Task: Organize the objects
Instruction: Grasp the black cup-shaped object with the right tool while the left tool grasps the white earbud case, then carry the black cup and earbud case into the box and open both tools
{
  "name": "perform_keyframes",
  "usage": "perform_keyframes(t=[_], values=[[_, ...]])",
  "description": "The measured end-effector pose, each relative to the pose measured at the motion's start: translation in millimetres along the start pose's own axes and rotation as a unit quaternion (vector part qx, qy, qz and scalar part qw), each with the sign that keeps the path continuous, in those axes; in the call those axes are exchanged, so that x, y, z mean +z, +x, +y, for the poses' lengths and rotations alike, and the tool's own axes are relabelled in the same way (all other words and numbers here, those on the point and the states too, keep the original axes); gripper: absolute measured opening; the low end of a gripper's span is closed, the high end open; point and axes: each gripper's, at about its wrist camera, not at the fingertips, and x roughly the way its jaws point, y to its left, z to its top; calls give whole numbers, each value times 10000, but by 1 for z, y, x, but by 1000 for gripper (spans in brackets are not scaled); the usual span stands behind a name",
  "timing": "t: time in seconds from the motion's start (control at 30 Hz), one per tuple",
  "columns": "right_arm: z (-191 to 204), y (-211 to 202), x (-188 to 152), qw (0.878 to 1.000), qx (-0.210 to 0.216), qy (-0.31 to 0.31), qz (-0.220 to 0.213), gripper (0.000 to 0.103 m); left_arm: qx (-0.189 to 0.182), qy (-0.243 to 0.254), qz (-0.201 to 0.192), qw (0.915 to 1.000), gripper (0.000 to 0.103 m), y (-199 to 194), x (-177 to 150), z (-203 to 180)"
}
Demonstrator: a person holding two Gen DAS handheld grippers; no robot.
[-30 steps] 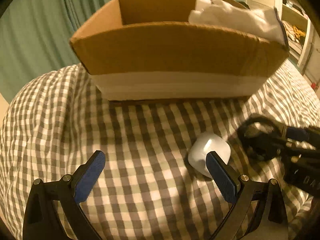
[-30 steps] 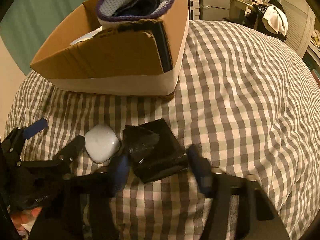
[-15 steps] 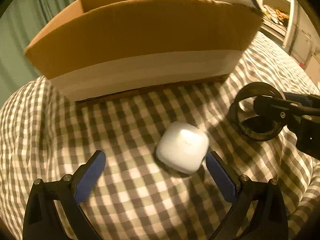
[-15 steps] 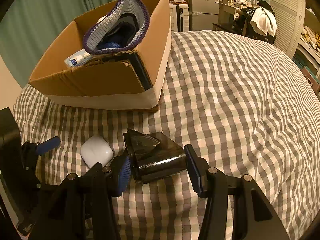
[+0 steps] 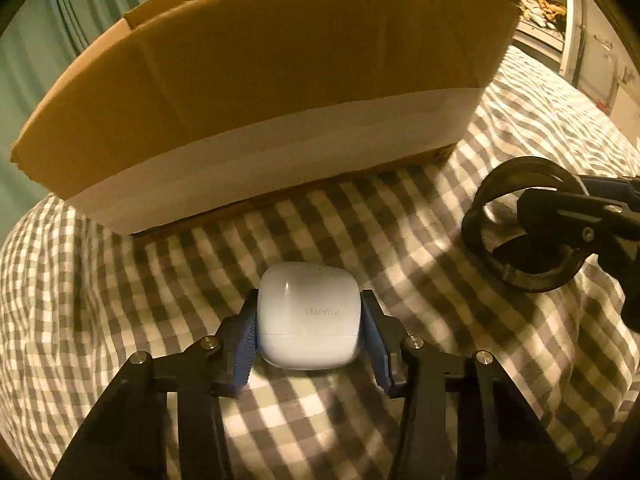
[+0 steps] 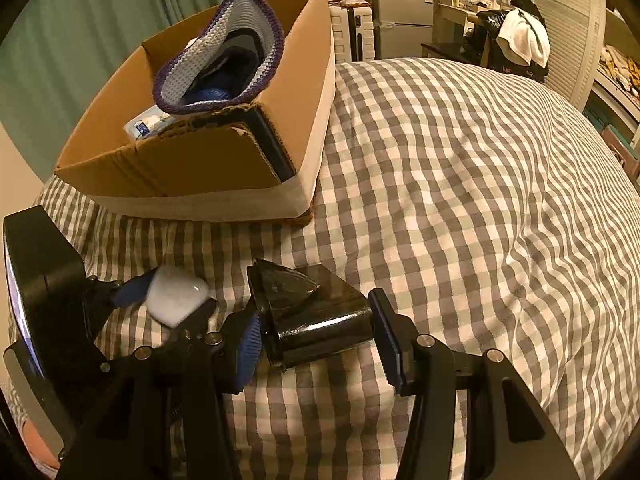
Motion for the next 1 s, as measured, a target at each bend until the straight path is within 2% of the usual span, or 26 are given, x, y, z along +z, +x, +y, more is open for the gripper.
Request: perform_keyframes(t=[0.23, 0.53, 0.63, 0.73, 1.0], values=[[-5, -6, 0, 9999, 15, 76, -71, 50, 161, -67, 99, 9998, 49, -15, -4, 11], [5, -24, -6, 9994, -223, -69, -256, 50, 226, -611, 155, 9978, 49, -53, -8, 41], [10, -37, -9, 9991, -211, -92, -358, 49, 241, -673, 102, 9974, 49, -69, -8, 55], [15, -52, -15, 9988, -159, -96, -447, 48, 246, -718, 32, 9971, 49, -83, -3, 33], [30, -93, -27, 9974, -67, -144, -708, 47, 217, -735, -275, 9967, 49, -130, 6, 41]])
